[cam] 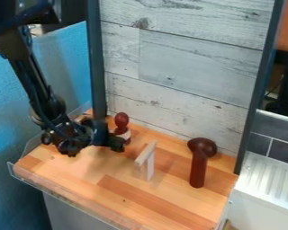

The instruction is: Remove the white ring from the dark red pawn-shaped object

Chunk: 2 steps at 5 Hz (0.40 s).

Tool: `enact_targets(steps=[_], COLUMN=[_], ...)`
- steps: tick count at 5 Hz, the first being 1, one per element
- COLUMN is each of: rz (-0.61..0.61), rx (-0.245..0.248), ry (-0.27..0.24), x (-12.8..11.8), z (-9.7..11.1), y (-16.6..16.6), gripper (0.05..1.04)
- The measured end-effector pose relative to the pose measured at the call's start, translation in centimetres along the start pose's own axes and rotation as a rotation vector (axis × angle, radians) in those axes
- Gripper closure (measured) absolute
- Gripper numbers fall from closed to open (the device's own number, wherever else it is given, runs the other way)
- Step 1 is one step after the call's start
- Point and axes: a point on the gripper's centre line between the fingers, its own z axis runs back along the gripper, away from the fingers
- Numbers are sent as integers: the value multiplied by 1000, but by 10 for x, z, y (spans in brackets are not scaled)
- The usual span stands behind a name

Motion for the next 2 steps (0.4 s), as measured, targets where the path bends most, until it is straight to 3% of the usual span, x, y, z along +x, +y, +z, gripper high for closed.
enact_targets(steps=[2], rz=[-1], rx=[11], ry=[4], x=[3], z=[-6], y=[2], gripper=[83])
